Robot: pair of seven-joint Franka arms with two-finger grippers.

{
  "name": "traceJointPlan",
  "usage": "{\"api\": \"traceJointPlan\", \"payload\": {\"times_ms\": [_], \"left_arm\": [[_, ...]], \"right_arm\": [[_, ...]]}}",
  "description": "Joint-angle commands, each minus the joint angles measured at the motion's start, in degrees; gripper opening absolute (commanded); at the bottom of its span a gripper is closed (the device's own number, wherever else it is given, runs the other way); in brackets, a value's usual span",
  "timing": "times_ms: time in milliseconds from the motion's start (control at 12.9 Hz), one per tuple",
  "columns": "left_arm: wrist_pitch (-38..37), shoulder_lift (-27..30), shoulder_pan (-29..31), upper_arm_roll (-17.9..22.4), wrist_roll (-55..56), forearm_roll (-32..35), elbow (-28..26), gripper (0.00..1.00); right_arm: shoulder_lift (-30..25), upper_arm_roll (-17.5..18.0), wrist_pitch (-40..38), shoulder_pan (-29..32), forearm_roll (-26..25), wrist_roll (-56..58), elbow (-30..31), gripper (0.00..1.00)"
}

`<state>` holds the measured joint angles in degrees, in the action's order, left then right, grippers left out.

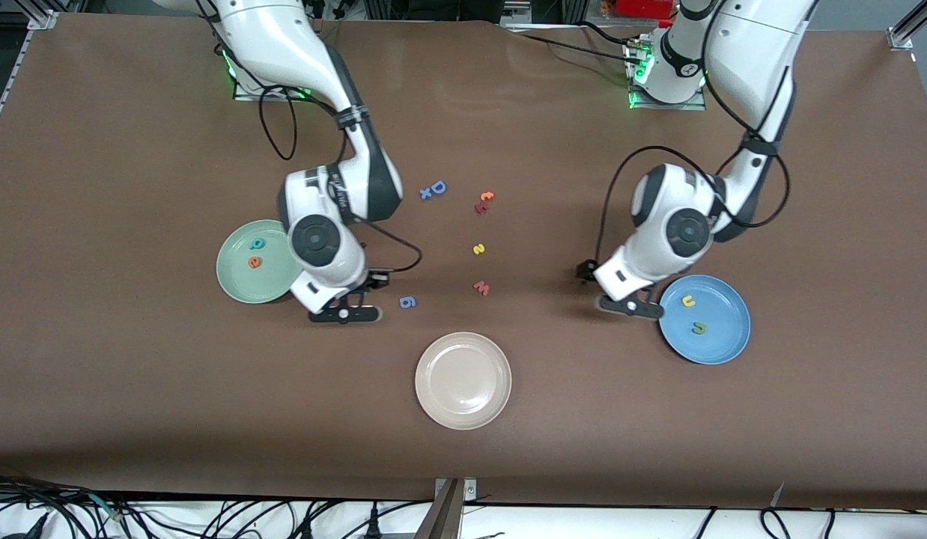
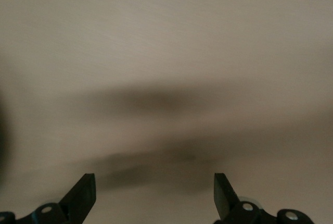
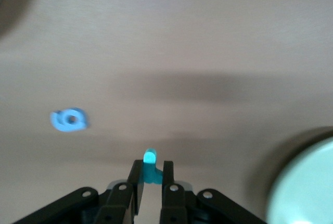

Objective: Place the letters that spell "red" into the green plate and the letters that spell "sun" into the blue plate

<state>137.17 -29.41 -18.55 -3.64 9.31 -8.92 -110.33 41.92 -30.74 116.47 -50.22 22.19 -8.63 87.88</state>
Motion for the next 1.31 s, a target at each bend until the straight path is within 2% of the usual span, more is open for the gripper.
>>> {"api": "traceJointPlan", "payload": {"times_ms": [0,232,387,541,619,773,851,1082,1237], "left_arm": [[-0.6,0.3,-1.6,-4.6,15.2,-0.7,1.0,1.00],[-0.3,0.0,-5.7,-5.1,32.5,-0.7,1.8,1.00],[-0.1,-0.2,-7.4,-5.2,34.8,-0.7,2.0,1.00],[-0.1,-2.0,-9.3,-5.1,41.6,-0.7,4.0,1.00],[-0.1,-2.9,-10.9,-5.1,46.4,-0.8,5.5,0.99],[-0.1,-4.5,-11.9,-5.0,56.2,-0.9,8.4,0.99],[-0.1,-5.6,-12.4,-4.9,60.1,-0.8,10.2,0.99],[-0.1,-7.7,-13.1,-3.9,64.8,-0.2,12.6,0.99],[0.0,-9.3,-13.5,-3.7,65.8,2.8,12.7,0.99]], "right_arm": [[-0.9,-0.4,-1.6,3.1,0.1,10.9,2.8,0.09],[-2.5,-4.6,-1.0,4.0,0.2,21.0,9.5,0.09],[-4.1,-6.5,-2.1,4.2,0.2,23.4,13.5,0.09],[-5.1,-7.2,-1.5,4.2,0.2,25.1,17.9,0.11],[-5.1,-7.3,-1.9,4.3,0.2,25.1,18.8,0.25],[-5.2,-7.6,-2.1,4.6,0.2,25.1,20.6,0.93],[-5.2,-8.0,-2.3,4.8,0.2,25.1,20.6,1.00],[-6.8,-8.1,-4.0,4.3,0.1,24.4,18.0,1.00],[-8.9,-9.7,-6.4,4.4,0.2,24.5,16.3,1.00]]}}
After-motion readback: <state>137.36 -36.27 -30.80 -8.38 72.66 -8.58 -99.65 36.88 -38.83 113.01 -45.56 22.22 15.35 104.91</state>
